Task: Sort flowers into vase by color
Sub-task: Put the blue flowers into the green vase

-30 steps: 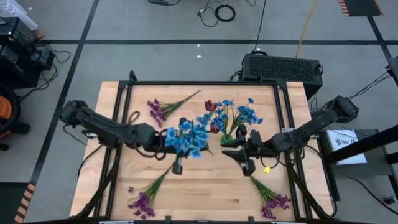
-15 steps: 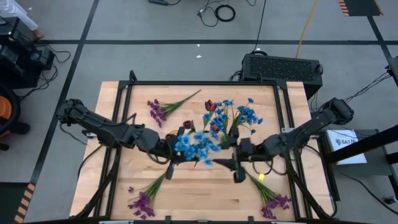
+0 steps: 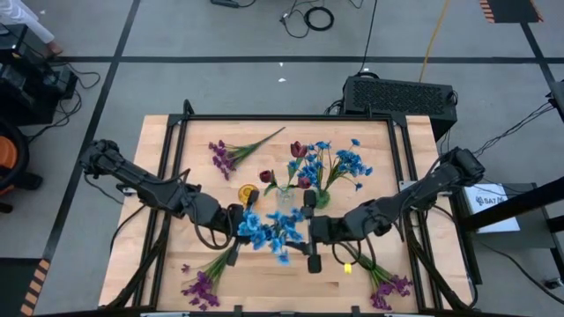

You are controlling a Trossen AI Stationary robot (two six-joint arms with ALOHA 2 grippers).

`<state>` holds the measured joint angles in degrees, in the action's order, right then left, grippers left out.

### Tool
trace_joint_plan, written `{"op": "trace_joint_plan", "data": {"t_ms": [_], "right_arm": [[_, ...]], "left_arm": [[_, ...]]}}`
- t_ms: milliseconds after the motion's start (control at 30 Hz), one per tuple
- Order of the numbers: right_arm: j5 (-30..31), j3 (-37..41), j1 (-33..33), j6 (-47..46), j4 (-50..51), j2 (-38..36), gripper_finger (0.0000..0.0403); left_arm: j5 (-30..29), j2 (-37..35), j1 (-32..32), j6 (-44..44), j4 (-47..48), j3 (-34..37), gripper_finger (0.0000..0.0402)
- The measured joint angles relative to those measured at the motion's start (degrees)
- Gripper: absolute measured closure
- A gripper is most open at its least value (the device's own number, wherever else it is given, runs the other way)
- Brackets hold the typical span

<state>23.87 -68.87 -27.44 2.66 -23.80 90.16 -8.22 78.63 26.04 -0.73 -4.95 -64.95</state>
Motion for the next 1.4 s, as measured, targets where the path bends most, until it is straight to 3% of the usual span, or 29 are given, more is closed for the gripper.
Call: {"op": "trace_joint_plan", "data": {"t_ms": [467,1167,1400], "right_arm": [[-0.04,-0.08,-0.04,-0.23,-1.32,0.08,0.0216],[0.09,-0.08,0.13,0.0,-4.46,2.32,0.039],[0.07,-0.08,0.09,0.0,-4.34,2.27,0.0396]], "left_arm": [[-0.21,0.02,-0.13,0.24,4.96,0.0,0.0386],[-1.11,1.16,-1.02,0.05,6.71,-0.02,0.0386],[-1.41,1.11,-1.0,0.39,6.95,-0.02,0.0384]]}}
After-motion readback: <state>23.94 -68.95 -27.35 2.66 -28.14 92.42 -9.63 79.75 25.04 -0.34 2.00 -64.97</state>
